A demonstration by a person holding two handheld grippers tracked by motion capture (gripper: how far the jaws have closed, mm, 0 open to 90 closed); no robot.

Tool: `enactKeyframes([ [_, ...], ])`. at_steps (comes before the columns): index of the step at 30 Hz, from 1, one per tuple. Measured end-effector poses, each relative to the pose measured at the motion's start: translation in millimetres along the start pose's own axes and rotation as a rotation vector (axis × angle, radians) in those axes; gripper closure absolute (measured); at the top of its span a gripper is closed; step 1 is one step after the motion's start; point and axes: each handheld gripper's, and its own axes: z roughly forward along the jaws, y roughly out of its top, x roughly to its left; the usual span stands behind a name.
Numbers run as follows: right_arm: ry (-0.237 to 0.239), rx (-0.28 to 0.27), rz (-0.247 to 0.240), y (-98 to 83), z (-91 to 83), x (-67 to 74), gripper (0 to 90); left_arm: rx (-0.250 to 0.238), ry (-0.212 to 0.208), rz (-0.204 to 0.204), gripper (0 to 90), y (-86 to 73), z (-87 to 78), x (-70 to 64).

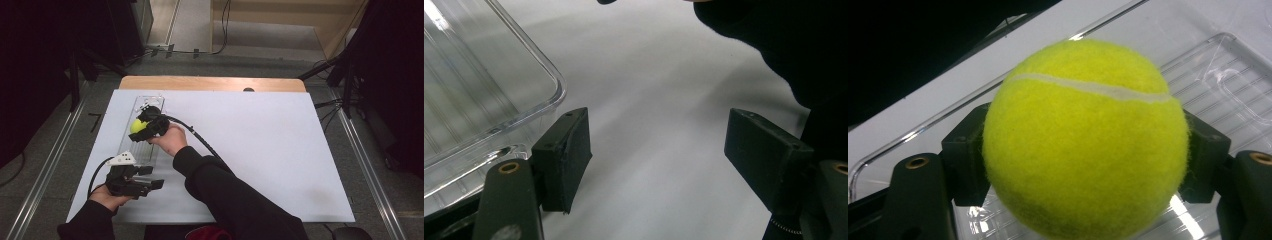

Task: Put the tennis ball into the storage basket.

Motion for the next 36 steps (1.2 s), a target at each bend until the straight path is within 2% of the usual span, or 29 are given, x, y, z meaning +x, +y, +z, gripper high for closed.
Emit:
enactKeyframes([
  [9,0.001,0.003,-0.006,-0.1,1.0,1.3,23.1,0.0,0.001,0.0,27.2,0.0,-0.1,0.0],
  [13,0.024,0.001,-0.027,-0.5,0.9,1.4,12.1,-0.001,-0.002,0.0,27.2,0.2,-0.1,-0.2],
  [15,0.028,-0.023,-0.029,0.9,-1.5,1.8,10.8,-0.001,-0.003,0.002,27.2,0.3,-0.1,-0.3],
  [19,0.016,-0.042,-0.035,3.5,-7.6,1.1,10.9,-0.001,-0.001,0.003,27.2,0.4,0.1,0.0],
  [22,0.007,-0.029,-0.035,4.6,-14.3,0.1,10.9,-0.002,-0.002,0.003,27.2,0.4,0.3,0.1],
  [32,0.011,-0.023,-0.056,6.8,-38.5,-1.8,11.2,0.001,0.002,0.004,27.1,0.0,-0.2,0.4],
  [36,0.018,-0.023,-0.046,5.2,-44.9,-3.2,11.4,0.0,0.003,0.003,27.2,0.1,0.2,0.3],
])
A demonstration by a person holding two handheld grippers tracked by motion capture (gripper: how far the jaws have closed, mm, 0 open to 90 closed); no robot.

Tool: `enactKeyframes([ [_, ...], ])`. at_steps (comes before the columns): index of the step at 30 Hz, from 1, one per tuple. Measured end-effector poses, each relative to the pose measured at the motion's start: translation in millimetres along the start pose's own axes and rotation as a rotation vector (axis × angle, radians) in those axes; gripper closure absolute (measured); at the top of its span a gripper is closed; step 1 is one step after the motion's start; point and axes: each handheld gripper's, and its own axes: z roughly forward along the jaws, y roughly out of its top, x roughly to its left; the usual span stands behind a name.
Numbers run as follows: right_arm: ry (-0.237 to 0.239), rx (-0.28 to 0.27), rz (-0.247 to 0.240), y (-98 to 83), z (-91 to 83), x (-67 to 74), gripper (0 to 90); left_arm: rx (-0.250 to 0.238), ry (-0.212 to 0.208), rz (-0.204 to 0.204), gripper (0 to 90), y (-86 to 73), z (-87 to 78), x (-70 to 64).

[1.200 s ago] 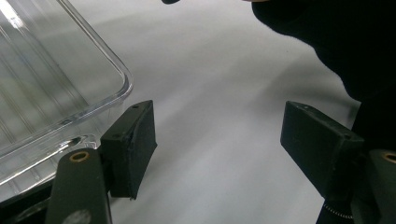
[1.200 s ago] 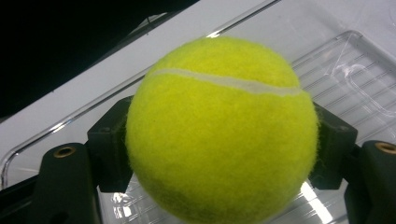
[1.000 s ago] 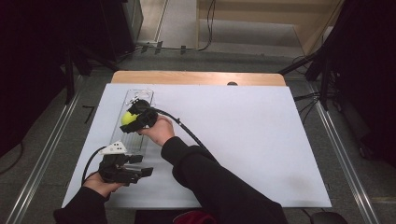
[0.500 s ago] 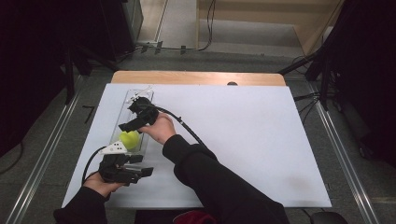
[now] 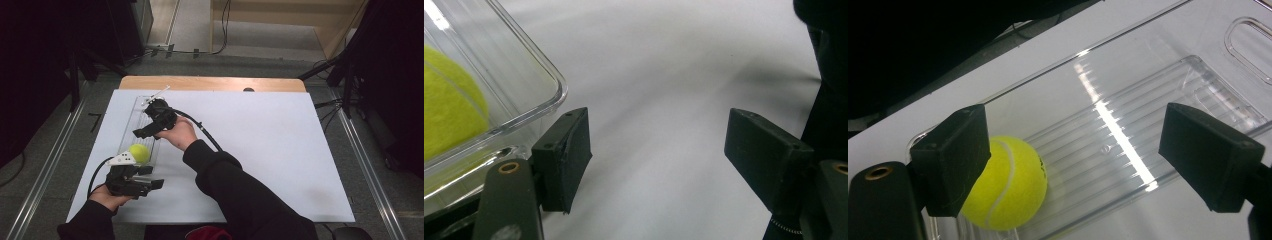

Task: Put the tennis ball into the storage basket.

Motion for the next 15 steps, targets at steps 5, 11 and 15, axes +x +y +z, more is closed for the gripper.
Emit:
enactKeyframes([
  [5,0.004,0.006,-0.001,-3.8,-9.2,-1.9,11.4,0.002,0.001,0.0,27.1,-0.4,0.1,0.0],
  [11,0.004,0.015,0.001,-10.2,-18.9,-3.5,11.5,0.0,-0.001,-0.006,27.1,-0.7,-0.3,0.3],
  [15,-0.009,0.026,0.003,-15.5,-25.8,-3.9,11.5,0.003,0.003,-0.004,27.1,-0.7,0.4,0.2],
])
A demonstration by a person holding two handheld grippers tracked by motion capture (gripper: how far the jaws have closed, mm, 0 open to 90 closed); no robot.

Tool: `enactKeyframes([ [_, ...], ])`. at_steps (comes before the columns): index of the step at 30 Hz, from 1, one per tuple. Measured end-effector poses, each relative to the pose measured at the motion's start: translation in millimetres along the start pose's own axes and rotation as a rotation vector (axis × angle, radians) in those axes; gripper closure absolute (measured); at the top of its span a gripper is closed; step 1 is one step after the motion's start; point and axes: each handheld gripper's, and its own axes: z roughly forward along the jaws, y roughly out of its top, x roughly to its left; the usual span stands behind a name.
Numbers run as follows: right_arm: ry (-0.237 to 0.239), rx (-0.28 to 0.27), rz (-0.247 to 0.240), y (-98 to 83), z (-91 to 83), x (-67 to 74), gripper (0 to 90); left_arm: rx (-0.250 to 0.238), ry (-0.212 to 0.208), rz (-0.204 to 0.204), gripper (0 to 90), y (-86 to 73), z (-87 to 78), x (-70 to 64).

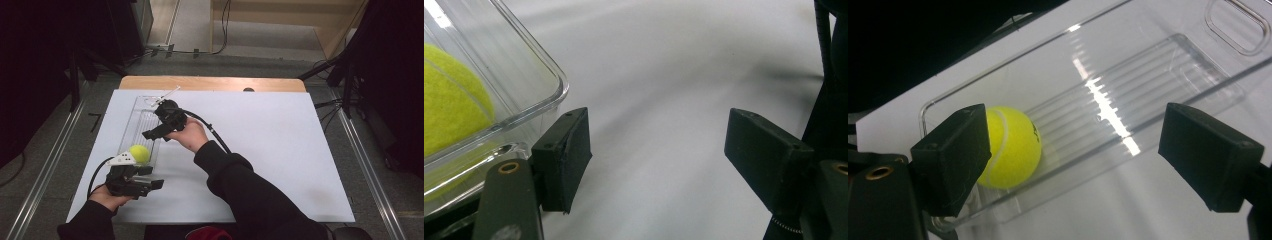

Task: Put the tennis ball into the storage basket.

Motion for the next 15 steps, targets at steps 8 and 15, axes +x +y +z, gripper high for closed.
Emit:
enactKeyframes([
  [8,-0.006,0.015,-0.004,-7.5,-10.5,-0.9,11.8,-0.001,-0.001,-0.005,27.1,0.0,-0.3,0.4],
  [15,-0.013,0.026,-0.005,-13.1,-17.7,-2.0,12.2,-0.001,0.0,-0.005,27.1,-0.2,-0.4,0.8],
])
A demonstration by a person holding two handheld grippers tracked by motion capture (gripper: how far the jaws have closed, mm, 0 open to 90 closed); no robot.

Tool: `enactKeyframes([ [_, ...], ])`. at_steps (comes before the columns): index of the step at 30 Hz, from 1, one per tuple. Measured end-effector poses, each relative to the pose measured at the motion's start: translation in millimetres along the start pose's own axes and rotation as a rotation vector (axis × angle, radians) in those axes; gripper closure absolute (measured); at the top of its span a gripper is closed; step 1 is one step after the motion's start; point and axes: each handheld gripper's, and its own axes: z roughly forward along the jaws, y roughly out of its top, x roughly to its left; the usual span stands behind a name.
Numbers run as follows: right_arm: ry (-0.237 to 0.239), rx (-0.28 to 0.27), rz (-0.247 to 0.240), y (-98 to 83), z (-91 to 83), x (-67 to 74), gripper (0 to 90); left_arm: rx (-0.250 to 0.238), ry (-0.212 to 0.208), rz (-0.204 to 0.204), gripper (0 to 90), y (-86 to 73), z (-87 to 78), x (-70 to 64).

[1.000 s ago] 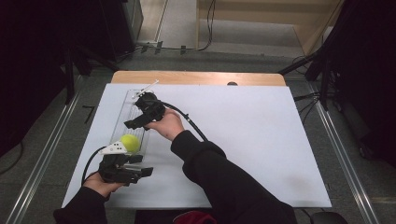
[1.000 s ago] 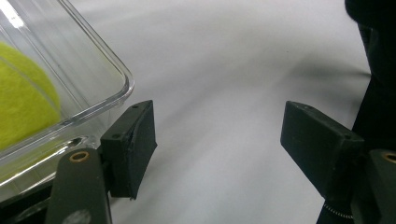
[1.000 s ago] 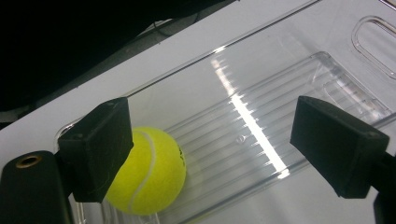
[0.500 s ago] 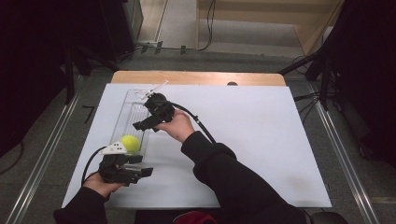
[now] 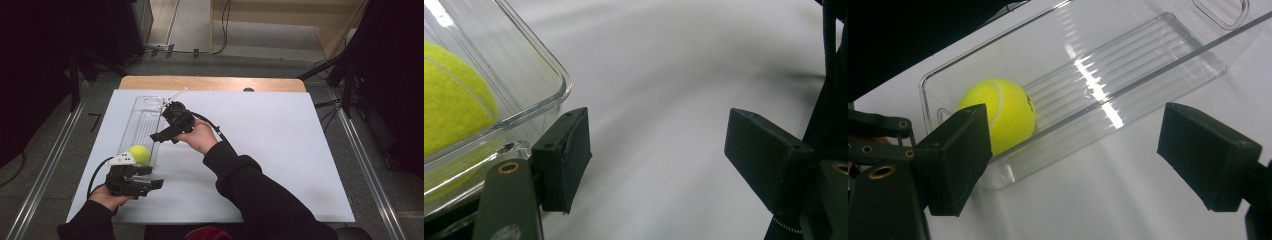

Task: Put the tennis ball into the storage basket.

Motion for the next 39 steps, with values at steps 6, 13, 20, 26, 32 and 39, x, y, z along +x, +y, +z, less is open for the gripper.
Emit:
enactKeyframes([
  [6,-0.001,0.009,0.006,-7.3,-7.1,-3.1,12.2,0.003,0.001,0.004,27.1,0.0,0.0,0.1],
  [13,-0.001,0.003,0.016,-15.9,-14.1,-7.9,12.2,0.004,0.005,0.003,27.1,-0.1,0.2,0.1],
  [20,-0.002,-0.004,0.039,-25.5,-21.7,-14.3,12.9,0.005,0.006,0.003,27.1,-0.2,0.4,0.1],
  [26,0.005,-0.017,0.048,-33.4,-28.3,-18.8,12.9,0.004,0.003,0.0,27.1,-0.3,0.5,-0.1],
  [32,0.009,-0.018,0.062,-41.9,-33.5,-23.4,12.9,0.003,0.0,0.0,27.1,-0.2,0.6,-0.1],
  [39,0.018,-0.007,0.05,-53.2,-40.7,-24.6,12.9,0.004,0.003,-0.001,27.1,-0.3,0.7,0.1],
])
